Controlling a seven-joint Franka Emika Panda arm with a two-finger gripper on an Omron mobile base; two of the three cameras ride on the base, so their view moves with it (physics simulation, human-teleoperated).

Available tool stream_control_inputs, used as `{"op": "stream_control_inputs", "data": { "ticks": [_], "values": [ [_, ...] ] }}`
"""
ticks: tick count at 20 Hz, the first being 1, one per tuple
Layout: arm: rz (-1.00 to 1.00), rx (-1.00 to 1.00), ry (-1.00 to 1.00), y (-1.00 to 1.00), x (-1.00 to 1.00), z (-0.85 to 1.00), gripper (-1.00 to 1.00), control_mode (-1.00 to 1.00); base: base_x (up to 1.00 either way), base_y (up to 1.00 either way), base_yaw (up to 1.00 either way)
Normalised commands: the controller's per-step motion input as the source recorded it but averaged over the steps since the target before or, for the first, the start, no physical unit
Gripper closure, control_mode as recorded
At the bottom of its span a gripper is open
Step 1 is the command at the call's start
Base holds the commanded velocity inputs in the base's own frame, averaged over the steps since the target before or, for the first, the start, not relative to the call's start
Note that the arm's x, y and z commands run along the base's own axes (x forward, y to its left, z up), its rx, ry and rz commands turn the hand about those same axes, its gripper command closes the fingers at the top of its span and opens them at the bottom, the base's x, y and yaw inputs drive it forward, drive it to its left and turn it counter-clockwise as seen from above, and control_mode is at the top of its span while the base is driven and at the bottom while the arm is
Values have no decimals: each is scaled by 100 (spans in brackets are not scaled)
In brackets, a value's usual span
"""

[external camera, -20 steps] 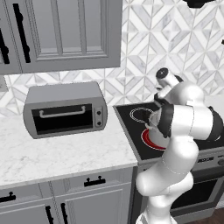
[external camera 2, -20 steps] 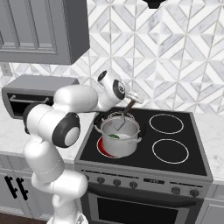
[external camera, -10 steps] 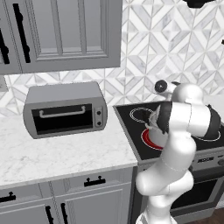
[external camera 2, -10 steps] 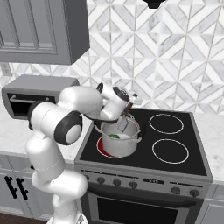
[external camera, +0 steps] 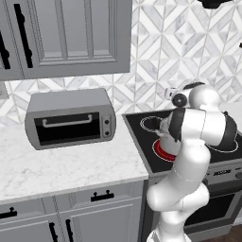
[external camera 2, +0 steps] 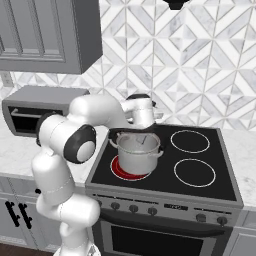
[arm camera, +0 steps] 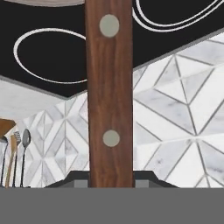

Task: Put the carrot and broccoli in the pot. Retrieve the spatula and lightly stir the vegetables in the pot.

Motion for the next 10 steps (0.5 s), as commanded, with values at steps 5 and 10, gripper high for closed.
{"op": "stream_control_inputs", "data": {
  "ticks": [5, 10],
  "values": [
    [0, 0, -15, 20, -70, -28, 100, -100, 0, 0, 0],
    [0, 0, -1, 22, -85, -60, 100, -100, 0, 0, 0]
  ]
}}
